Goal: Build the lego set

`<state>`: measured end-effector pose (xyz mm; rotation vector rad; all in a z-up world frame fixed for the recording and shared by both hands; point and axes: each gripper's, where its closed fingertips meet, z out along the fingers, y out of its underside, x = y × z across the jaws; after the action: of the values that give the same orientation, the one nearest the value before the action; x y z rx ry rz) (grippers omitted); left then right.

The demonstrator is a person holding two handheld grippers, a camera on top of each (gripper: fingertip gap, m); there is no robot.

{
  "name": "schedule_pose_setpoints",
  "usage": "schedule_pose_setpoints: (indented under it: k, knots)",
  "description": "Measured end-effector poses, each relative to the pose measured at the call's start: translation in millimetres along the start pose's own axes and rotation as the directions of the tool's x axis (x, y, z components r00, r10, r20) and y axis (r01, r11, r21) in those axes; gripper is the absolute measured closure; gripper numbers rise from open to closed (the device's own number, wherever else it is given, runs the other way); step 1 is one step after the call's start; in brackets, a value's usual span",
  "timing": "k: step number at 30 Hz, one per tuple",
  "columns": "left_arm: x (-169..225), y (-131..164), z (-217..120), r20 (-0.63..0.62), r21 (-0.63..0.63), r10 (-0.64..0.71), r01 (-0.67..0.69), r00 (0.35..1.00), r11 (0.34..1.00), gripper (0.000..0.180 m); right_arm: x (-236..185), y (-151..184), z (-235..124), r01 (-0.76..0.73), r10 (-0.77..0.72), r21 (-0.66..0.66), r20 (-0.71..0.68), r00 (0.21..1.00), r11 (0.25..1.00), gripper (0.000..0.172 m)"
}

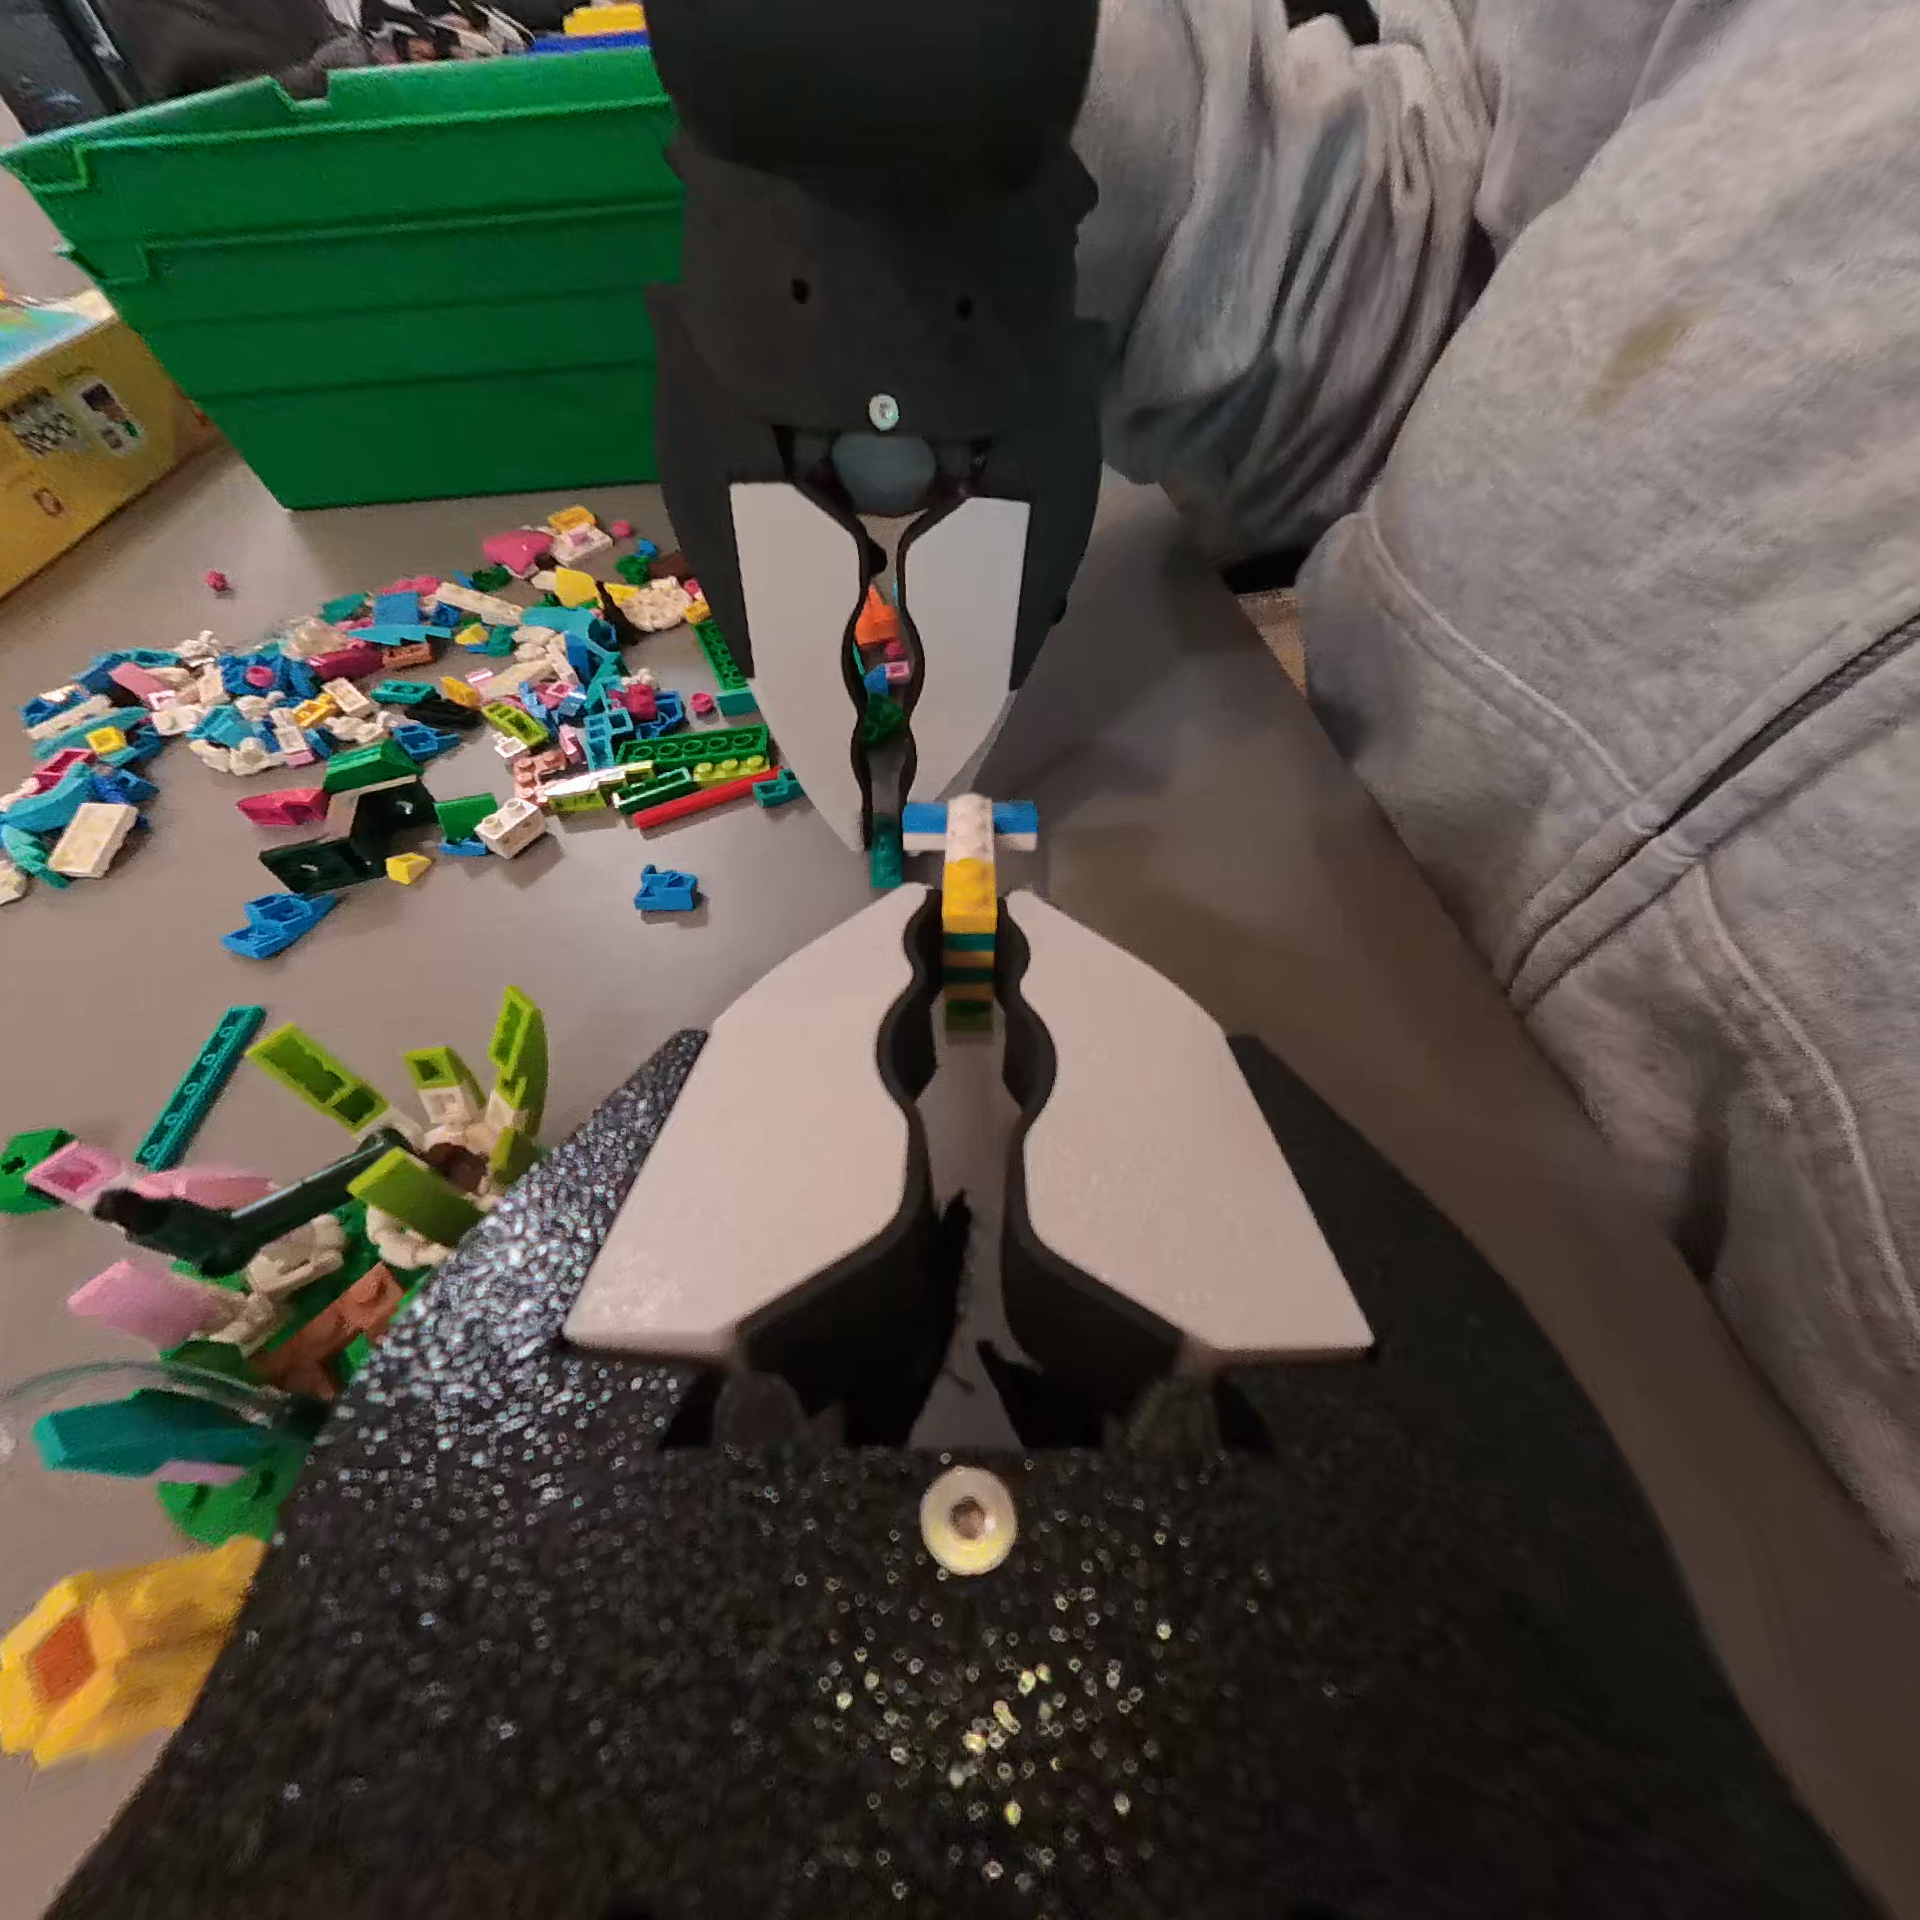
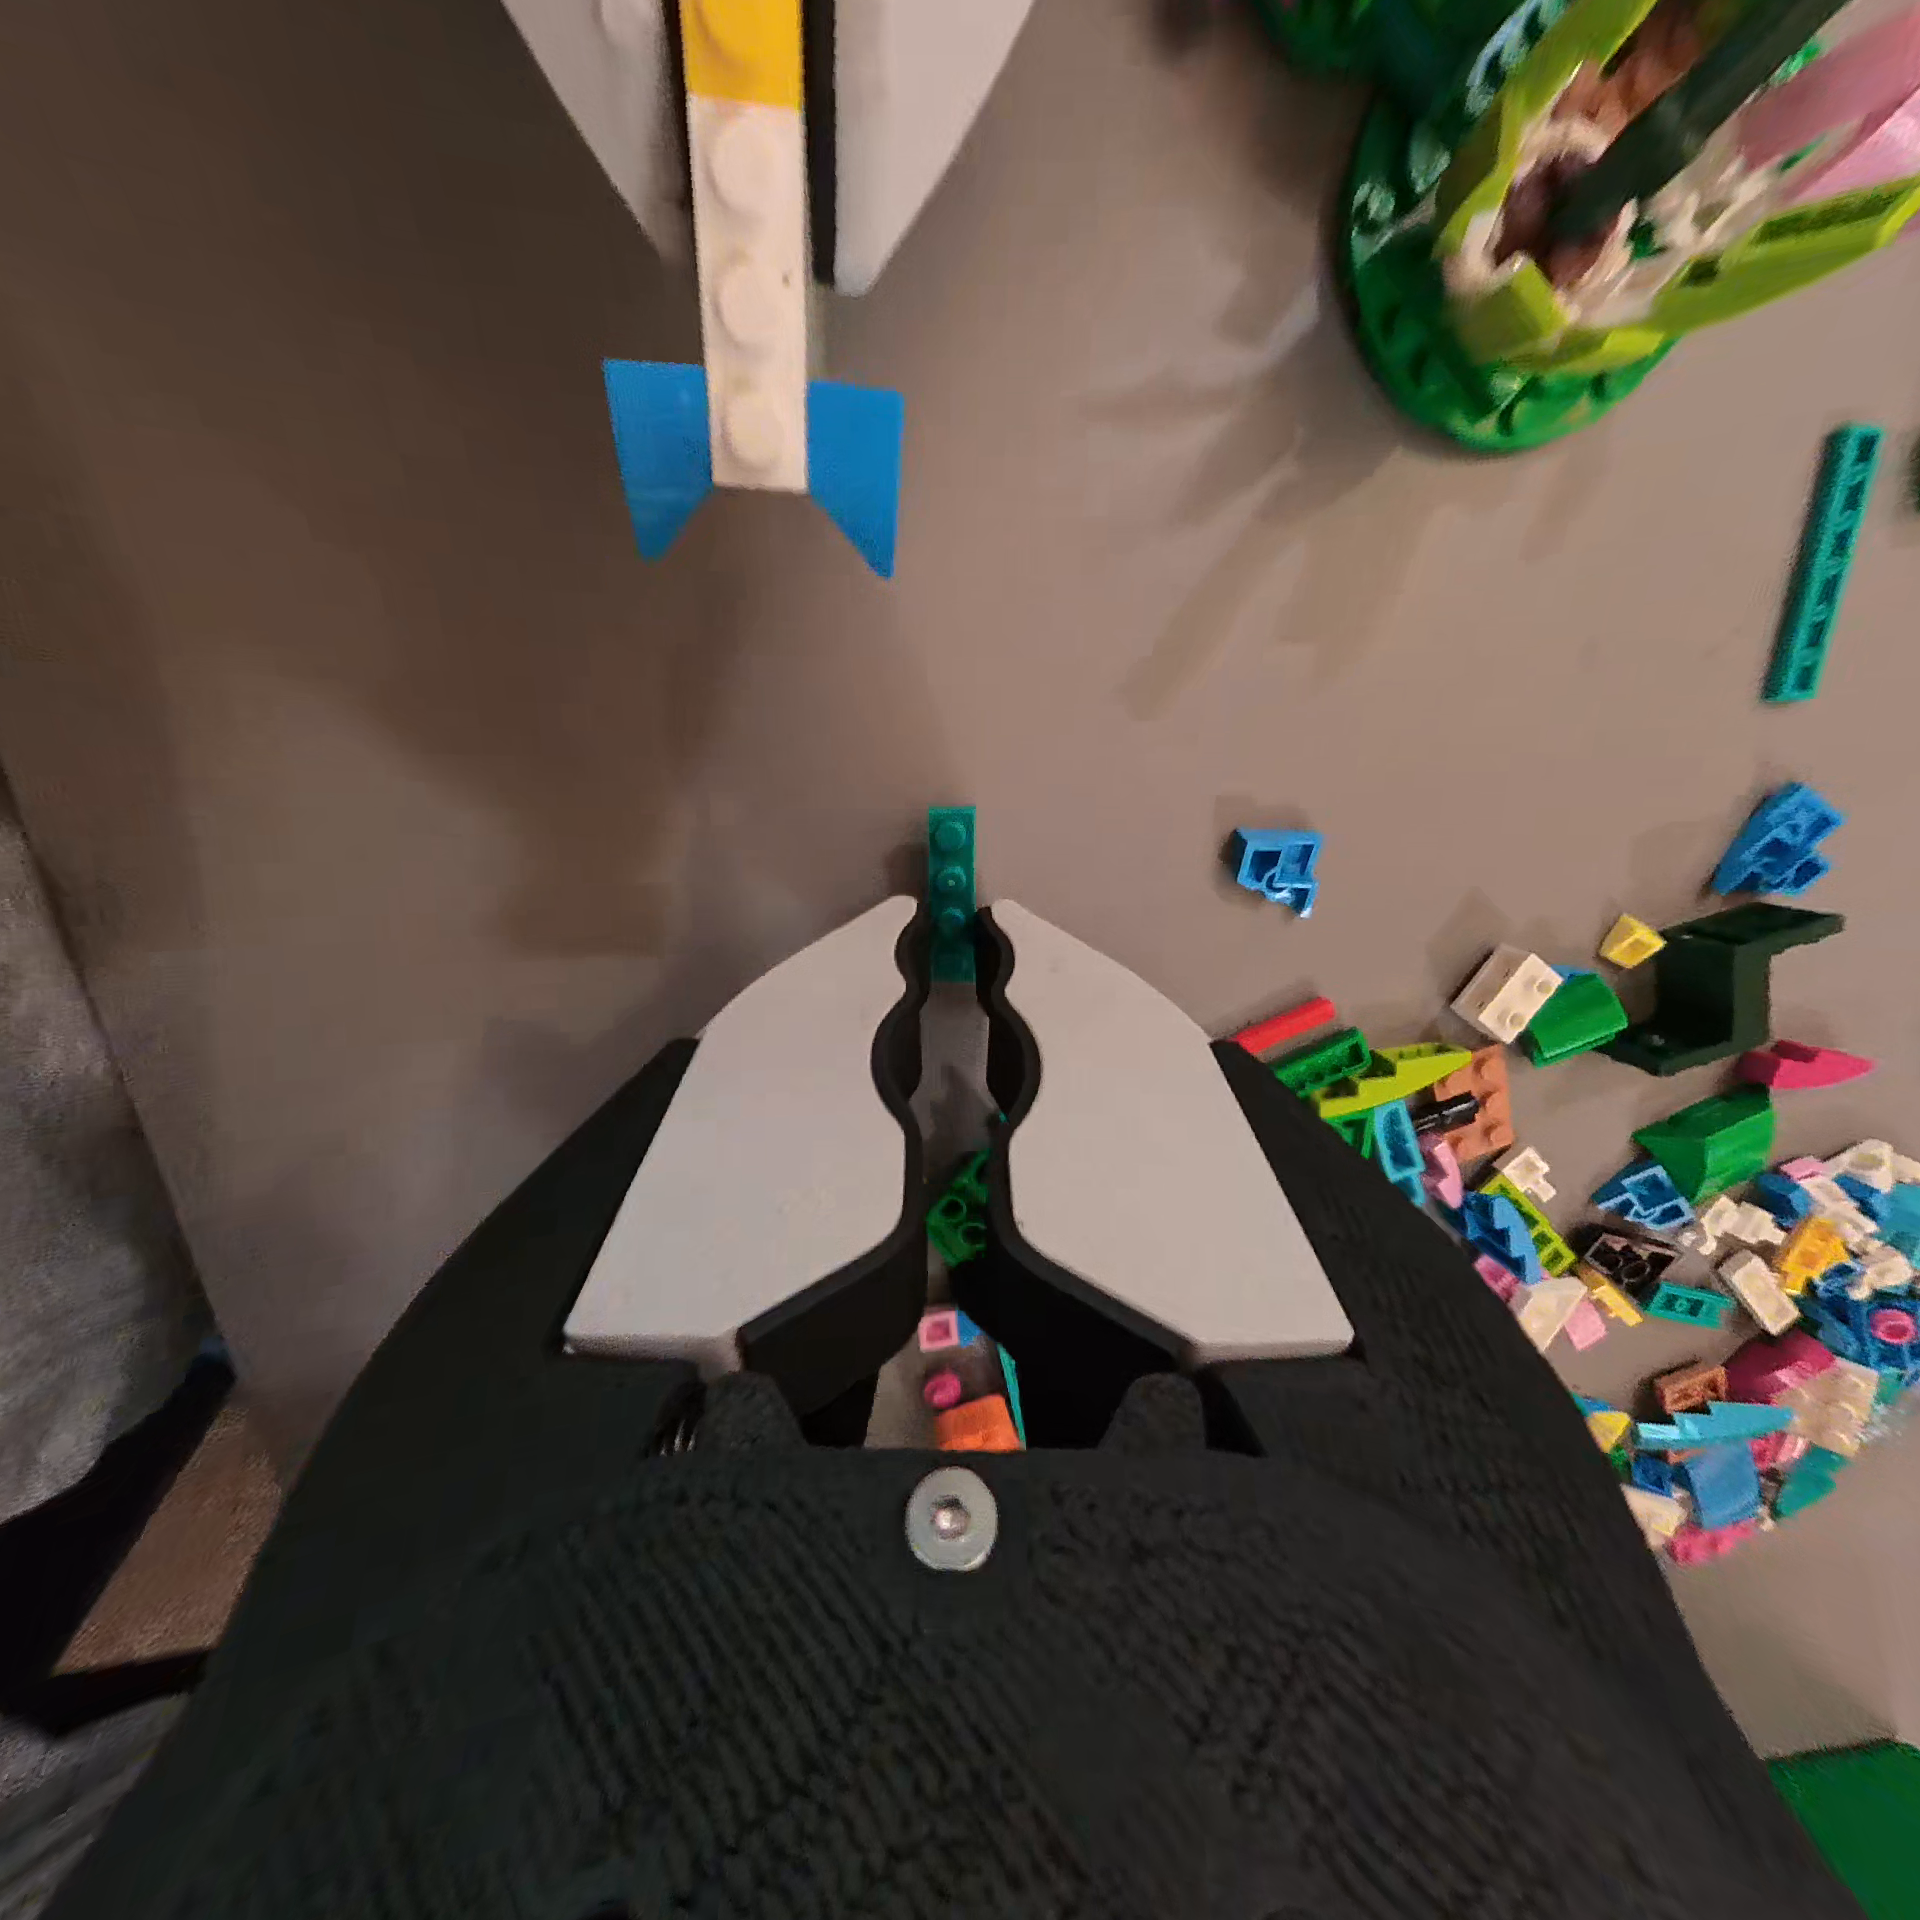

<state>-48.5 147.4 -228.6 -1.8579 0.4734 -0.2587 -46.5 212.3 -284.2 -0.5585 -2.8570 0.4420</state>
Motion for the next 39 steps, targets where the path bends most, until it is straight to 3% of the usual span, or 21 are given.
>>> schedule_pose_setpoints:
  k: [1,15,18,22,25,29,35,39]
  knots:
    - [-2,1,1,-0.004,-0.003,0.000,0.000,1.000,1.000,0.172,0,0,0,-0.009,0.009,0.003,0.017,1.000,1.000,0.165]
    - [-15,-14,-15,0.147,0.144,0.005,-0.027,0.989,0.989,0.172,1,3,0,-0.088,0.094,-0.071,0.083,0.992,0.994,0.165]
    - [-17,-16,-17,0.159,0.156,-0.005,-0.020,0.987,0.988,0.172,1,5,-1,-0.096,0.103,-0.087,0.078,0.992,0.992,0.157]
    - [-16,-18,-18,0.155,0.180,-0.025,-0.003,0.988,0.984,0.172,5,-2,-4,-0.137,0.137,-0.012,0.072,0.988,0.991,0.154]
    - [-15,-18,-18,0.153,0.177,-0.020,-0.007,0.988,0.984,0.172,3,-7,-5,-0.070,0.068,0.026,0.073,0.995,0.997,0.159]
    - [-13,-17,-16,0.149,0.159,0.000,-0.024,0.989,0.987,0.172,-1,-1,0,-0.008,0.010,-0.018,0.085,0.996,1.000,0.159]
    - [-14,-16,-15,0.160,0.153,0.004,-0.029,0.987,0.988,0.172,4,-1,-3,0.002,-0.001,-0.010,0.082,0.997,1.000,0.165]
    - [-20,-16,-16,0.198,0.157,-0.027,-0.004,0.980,0.988,0.172,24,-42,-45,-0.061,0.062,0.212,0.003,0.998,0.975,0.166]
